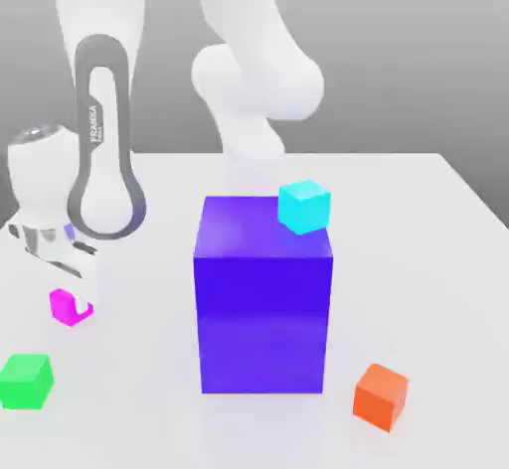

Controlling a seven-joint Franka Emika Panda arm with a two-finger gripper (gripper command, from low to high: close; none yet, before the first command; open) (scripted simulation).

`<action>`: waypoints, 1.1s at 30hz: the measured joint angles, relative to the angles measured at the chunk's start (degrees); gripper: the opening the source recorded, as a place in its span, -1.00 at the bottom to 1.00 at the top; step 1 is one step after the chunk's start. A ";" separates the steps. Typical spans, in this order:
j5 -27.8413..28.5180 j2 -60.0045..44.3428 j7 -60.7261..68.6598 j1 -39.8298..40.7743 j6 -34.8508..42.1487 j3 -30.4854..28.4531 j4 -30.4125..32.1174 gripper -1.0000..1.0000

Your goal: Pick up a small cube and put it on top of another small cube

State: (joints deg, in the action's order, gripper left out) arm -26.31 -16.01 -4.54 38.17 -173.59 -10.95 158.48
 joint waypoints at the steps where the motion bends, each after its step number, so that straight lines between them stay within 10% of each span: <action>1: 2.29 1.51 -1.76 -1.75 1.09 -2.28 0.45 -1.00; 8: 21.81 12.78 -14.41 -7.89 9.86 -12.21 2.39 -1.00; 28: 19.75 0.98 23.45 -11.21 19.56 -0.05 -19.04 -1.00; 29: 18.94 -0.97 24.09 -10.65 17.81 0.67 -19.18 1.00; 33: 18.94 -0.97 24.09 -10.65 17.81 0.67 -19.18 1.00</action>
State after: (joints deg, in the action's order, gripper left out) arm -7.37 -16.98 19.55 27.52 -155.78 -10.29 139.30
